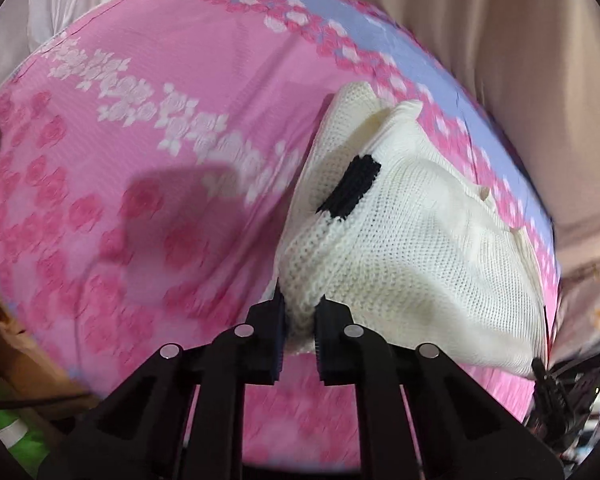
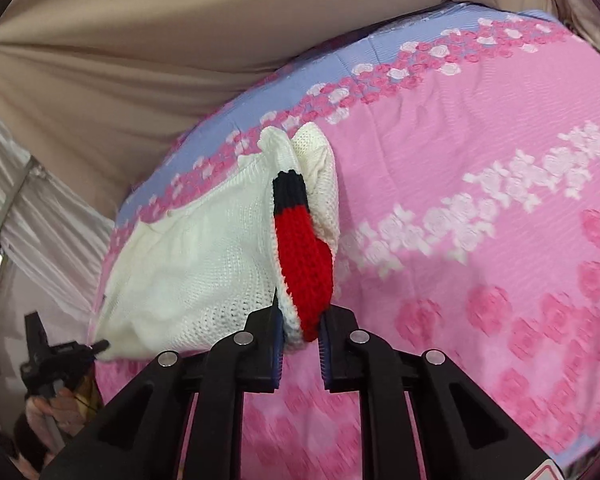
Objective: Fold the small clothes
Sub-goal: 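Grasp the folded sweater edge with the left gripper while the right gripper grasps the sleeve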
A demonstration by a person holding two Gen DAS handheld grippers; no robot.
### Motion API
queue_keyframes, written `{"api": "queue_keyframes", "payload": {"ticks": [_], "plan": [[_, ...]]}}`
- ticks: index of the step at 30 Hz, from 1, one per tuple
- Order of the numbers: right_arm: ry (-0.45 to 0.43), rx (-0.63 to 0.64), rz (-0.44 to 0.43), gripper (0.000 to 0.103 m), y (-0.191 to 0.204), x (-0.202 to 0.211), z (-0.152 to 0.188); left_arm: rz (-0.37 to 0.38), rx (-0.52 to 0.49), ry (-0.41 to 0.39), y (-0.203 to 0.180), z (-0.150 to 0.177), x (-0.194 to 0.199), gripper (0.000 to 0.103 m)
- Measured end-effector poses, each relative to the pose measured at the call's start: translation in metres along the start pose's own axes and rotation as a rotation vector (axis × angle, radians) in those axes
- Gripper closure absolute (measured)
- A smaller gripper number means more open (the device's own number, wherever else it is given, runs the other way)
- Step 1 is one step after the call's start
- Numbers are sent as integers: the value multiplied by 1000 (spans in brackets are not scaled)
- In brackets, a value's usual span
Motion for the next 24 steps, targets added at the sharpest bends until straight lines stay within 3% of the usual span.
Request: {"api": "queue_keyframes", "payload": {"ticks": [5, 7, 10, 12, 13, 16, 19, 22, 23, 24], "plan": [[174, -29, 100, 86, -39, -39, 64, -119, -28, 106, 17, 44, -33, 90], [185, -30, 129, 82, -43, -44, 70, -136, -15, 97, 15, 49, -36, 87], [49, 22, 185, 72, -28, -9, 56, -144, -64, 9, -6, 44, -8, 83], [-15, 70, 196, 62, -17, 4, 39, -160, -112, -78, -27, 31, 15, 75], [-40, 92, 187, 59, -9, 6, 27, -168, -136, -119, -39, 21, 23, 64], [-59, 132, 176, 54, 11, -6, -5, -172, -160, -179, -64, -10, 24, 58], [-55, 189, 196, 51, 31, -38, -36, -176, -166, -178, -72, -34, 6, 52], [-9, 186, 217, 51, 30, -75, -60, -237, -156, -121, -71, -59, -36, 52], [5, 175, 216, 54, 28, -84, -65, -248, -150, -114, -71, -63, -41, 60], [14, 168, 209, 79, 26, -91, -69, -258, -149, -104, -70, -68, -50, 69]]}}
Point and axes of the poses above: each gripper's, at about its wrist camera, not at the fingertips, and x roughly against the way its jaws point, y to its left, z to its underside, the point moved 3 cm from there along -x, roughly the way its jaws point, and after that the axes turned 10 degrees about y, right-handed, at the moved point
